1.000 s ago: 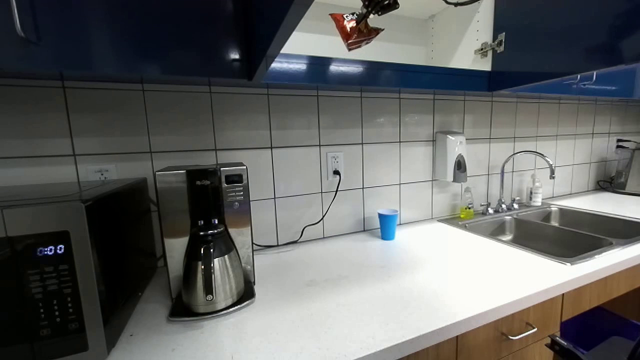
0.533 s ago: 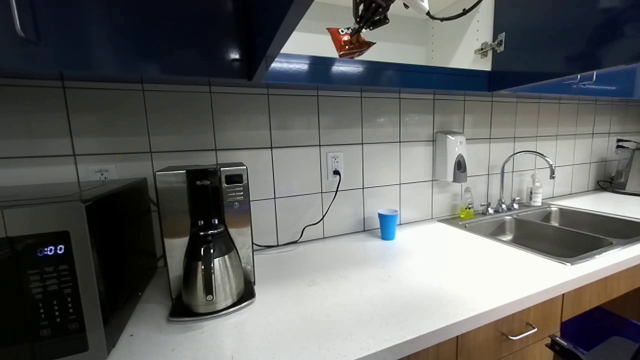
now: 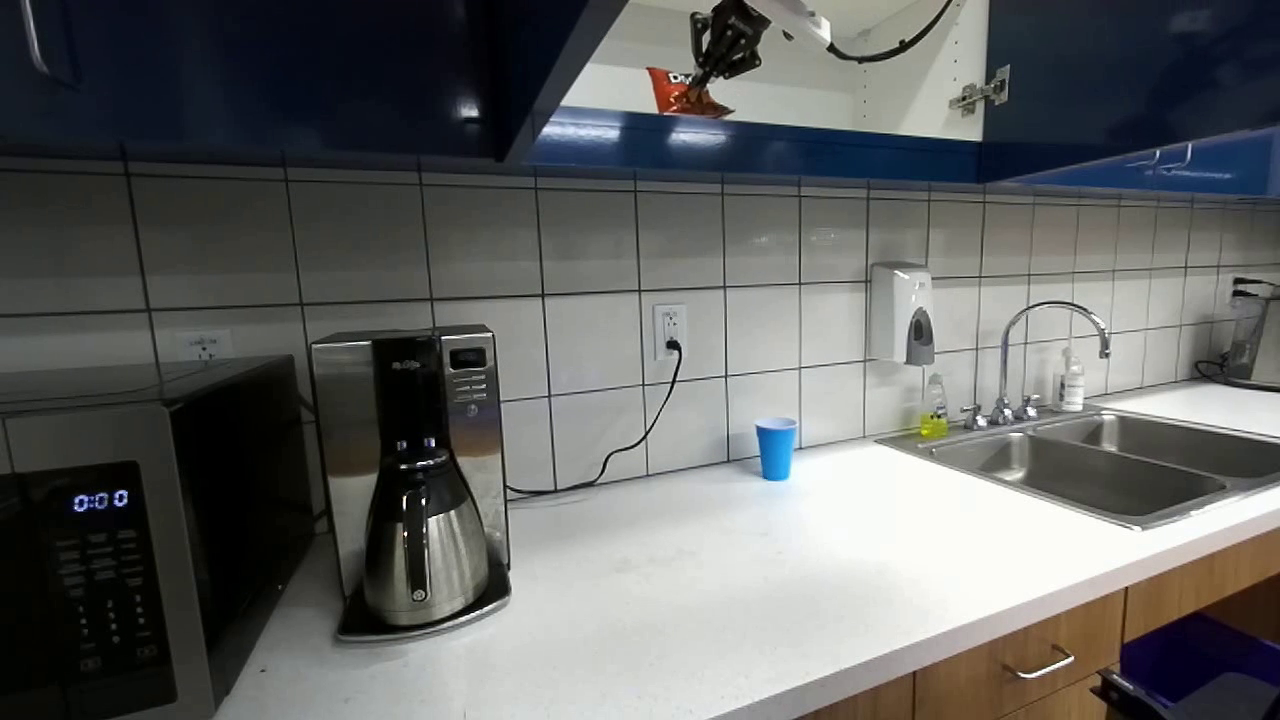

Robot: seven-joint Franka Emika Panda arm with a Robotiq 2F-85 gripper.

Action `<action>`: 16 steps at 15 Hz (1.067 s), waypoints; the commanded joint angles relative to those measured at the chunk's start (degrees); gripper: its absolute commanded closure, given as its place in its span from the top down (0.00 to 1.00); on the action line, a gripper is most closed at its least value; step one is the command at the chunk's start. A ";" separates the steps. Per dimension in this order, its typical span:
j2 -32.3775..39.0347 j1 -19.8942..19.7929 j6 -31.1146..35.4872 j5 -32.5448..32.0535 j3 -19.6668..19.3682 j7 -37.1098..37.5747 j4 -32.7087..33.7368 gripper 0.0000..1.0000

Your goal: Put the packet in the cabinet

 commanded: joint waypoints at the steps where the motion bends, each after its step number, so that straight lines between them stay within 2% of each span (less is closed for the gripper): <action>1: 2.55 -0.02 0.11 -0.90 -0.10 2.43 3.91 0.28; 10: 0.97 -0.14 0.28 -0.20 -0.44 1.90 3.71 0.95; 11: 0.53 -0.15 0.40 -0.08 -0.49 1.66 3.40 1.00; 16: -2.99 -0.20 0.65 0.45 -0.80 0.42 0.88 1.00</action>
